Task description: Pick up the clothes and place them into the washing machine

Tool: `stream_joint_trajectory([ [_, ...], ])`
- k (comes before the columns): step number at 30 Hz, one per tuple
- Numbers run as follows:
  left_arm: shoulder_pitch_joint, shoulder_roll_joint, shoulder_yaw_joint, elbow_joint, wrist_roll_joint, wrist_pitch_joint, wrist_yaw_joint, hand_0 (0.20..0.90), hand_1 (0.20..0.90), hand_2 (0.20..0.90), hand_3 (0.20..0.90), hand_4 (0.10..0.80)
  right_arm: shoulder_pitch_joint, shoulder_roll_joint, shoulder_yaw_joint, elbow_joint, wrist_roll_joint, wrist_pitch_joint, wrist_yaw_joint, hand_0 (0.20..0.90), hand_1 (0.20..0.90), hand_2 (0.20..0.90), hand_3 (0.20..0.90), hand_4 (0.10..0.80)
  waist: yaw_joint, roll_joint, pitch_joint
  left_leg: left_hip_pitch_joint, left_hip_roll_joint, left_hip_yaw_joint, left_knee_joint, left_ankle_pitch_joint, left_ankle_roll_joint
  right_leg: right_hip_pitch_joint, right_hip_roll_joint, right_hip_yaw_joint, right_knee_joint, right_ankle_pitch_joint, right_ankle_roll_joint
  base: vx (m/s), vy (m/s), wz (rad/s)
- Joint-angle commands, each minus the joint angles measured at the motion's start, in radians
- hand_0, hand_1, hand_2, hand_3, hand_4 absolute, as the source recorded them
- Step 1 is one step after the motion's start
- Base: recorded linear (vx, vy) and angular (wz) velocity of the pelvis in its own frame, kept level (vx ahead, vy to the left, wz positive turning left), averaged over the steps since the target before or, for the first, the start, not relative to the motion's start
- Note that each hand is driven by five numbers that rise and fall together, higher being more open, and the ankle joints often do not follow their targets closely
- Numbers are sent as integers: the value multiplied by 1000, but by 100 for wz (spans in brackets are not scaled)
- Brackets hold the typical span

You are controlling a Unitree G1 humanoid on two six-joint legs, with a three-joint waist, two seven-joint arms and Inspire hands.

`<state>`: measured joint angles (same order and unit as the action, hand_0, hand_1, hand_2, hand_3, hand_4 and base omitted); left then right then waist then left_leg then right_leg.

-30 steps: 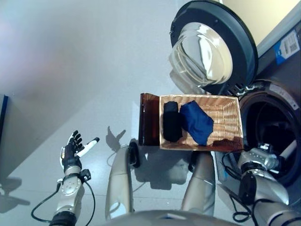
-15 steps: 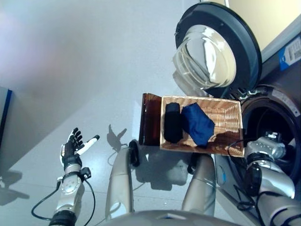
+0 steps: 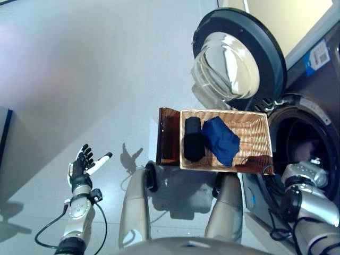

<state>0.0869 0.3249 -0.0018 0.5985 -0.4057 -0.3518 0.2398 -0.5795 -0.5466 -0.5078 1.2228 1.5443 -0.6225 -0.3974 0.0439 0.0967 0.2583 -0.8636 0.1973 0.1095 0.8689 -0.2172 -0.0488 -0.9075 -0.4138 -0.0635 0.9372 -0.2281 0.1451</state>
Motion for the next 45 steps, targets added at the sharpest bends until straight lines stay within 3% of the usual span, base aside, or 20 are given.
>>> stream_joint_trajectory([
  [1,4,85,82,-22,-9,-59,22,900,900,900,900,800,23,-101,19,10,-34,-102,38,900,900,900,900,800,11,-1,-53,56,38,-29,-38,-3,-66,41,2,55,-99,95,-27,-73,-1,2],
  [3,7,83,85,-25,-10,-61,20,900,900,900,900,800,25,-95,25,5,-35,-93,46,900,900,900,900,800,12,-2,-56,70,37,-33,-46,-18,-71,58,3,54,-105,82,-18,4,-3,2],
  [10,15,71,87,-36,-23,-77,0,900,900,900,900,800,63,-44,68,-34,-72,-55,103,900,900,900,900,800,13,-22,-45,123,29,-20,-171,56,-70,133,3,4,-234,164,-7,7,-6,1],
  [15,1,68,71,-47,-22,-91,-11,900,900,900,900,800,100,19,190,-21,-210,29,109,900,900,900,900,800,21,-45,-25,186,7,-19,-314,119,-68,224,5,-42,-391,235,5,-4,-16,2],
  [20,-1,68,70,-49,-17,-92,-12,900,900,900,900,800,125,77,228,-42,-232,50,129,900,900,900,900,800,20,-60,-11,226,-2,-21,-400,158,-69,283,2,-76,-487,281,14,8,-29,8],
  [24,-12,73,74,-33,-3,-93,-2,900,900,900,900,800,135,100,337,-29,-423,115,78,900,900,900,900,800,24,-73,-8,271,-10,-15,-485,196,-73,334,-4,-99,-568,322,22,10,-5,7],
  [28,-8,75,74,-44,12,-93,1,900,900,900,900,800,142,140,403,-62,-496,135,78,900,900,900,900,800,29,-82,-1,294,-13,-14,-522,213,-71,363,-11,-114,-607,346,27,0,0,0],
  [32,-22,63,61,-10,28,-99,12,900,900,900,900,800,170,185,562,-98,-757,196,39,900,900,900,900,800,36,-99,-1,343,-9,-7,-574,236,-75,413,-15,-131,-663,373,37,33,9,1],
  [45,-63,52,37,31,105,-111,78,900,900,900,900,800,159,209,812,-143,-1411,347,-160,900,900,900,900,800,42,-94,14,341,-20,-19,-549,237,-77,440,-30,-141,-674,389,40,12,5,3],
])
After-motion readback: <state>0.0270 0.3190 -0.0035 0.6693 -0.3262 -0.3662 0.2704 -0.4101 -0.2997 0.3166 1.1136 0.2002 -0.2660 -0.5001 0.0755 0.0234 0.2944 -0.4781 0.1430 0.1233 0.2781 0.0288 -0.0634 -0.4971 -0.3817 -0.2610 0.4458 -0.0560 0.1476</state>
